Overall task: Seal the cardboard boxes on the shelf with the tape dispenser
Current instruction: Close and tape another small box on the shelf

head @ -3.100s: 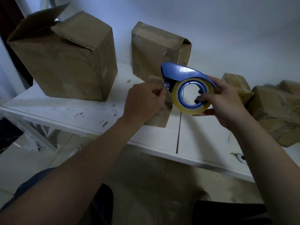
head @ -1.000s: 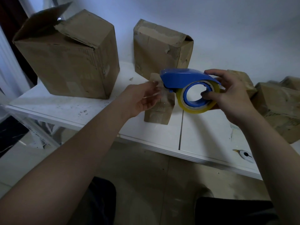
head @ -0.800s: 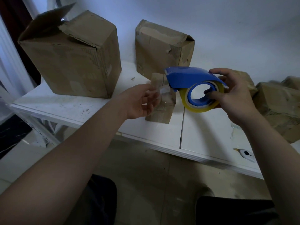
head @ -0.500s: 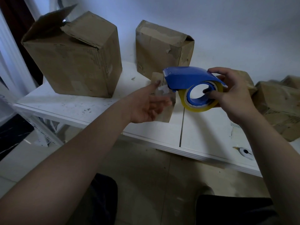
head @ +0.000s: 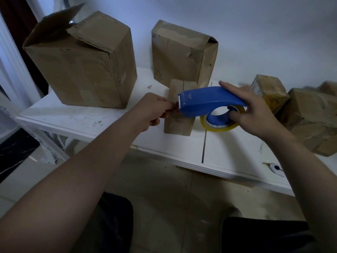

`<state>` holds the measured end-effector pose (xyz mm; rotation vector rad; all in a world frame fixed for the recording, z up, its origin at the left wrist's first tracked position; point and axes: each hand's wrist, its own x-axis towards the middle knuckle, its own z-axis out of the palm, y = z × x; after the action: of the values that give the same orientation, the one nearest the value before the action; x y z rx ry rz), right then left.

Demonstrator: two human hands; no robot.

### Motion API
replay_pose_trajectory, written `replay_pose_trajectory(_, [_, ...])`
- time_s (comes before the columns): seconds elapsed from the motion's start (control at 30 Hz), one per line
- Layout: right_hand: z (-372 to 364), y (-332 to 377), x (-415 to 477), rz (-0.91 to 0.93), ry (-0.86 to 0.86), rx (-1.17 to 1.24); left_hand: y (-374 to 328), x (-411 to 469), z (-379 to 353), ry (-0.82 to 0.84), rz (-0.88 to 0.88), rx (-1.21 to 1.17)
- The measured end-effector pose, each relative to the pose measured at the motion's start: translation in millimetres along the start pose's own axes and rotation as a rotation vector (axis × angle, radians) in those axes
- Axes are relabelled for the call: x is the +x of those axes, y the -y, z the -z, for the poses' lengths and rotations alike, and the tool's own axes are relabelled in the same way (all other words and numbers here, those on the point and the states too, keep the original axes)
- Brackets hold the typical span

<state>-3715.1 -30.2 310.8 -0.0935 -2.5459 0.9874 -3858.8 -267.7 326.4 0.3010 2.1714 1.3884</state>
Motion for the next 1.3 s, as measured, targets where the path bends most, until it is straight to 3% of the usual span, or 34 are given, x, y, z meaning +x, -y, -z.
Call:
replay_pose_trajectory(0.27, [2,-15,-5,0.259,-0.037,-0.149,2,1,2,-0.056,-0.089,0.102])
replay_pose_trajectory(0.4, [13,-32,-11,0.227,-0.135,-0.191,13,6,16,-0.167,-0.131,0.057])
replay_pose_trajectory(0.8, [20,-60,-28,0.262,-0.189,-0.259,39,19,8,-0.193,-0.369,0.174])
replay_pose_trajectory(1.3, [19,-82,-32,0.249,-0.223,-0.282,55,33,12,-0.216,-0.346,0.141])
